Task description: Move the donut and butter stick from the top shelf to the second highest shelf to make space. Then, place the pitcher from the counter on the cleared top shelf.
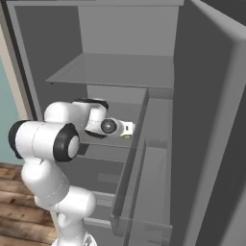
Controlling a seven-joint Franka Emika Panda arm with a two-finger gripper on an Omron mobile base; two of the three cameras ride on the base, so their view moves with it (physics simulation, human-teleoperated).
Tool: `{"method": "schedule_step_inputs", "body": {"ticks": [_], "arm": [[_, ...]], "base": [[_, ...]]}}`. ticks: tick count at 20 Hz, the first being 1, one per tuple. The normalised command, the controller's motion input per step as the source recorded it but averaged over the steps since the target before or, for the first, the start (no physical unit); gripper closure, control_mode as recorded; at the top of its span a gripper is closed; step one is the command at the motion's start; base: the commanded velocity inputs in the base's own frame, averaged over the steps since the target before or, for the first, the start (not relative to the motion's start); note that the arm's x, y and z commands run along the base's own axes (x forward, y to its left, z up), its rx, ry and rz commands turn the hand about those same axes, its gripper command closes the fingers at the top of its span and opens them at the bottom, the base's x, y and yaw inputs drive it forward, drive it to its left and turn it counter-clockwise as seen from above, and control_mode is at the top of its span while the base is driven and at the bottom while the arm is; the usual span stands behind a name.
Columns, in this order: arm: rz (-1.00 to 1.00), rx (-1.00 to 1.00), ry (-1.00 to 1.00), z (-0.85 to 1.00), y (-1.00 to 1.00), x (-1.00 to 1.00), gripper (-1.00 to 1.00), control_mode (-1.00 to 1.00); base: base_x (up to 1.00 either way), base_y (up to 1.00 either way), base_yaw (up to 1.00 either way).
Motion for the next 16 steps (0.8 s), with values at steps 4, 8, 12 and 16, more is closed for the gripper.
{"method": "schedule_step_inputs", "body": {"ticks": [4,8,12,16], "arm": [[0.00,-0.03,0.06,1.00,0.01,-0.43,-1.00,-1.00],[0.00,-0.05,0.17,0.96,0.09,-0.57,-1.00,-1.00],[0.01,-0.05,0.24,0.99,0.04,-0.59,-1.00,-1.00],[0.01,-0.05,0.24,1.00,0.00,-0.52,-1.00,-1.00]], "base": [[0.00,0.00,0.00],[0.00,0.00,0.00],[0.00,0.00,0.00],[0.00,0.00,0.00]]}}
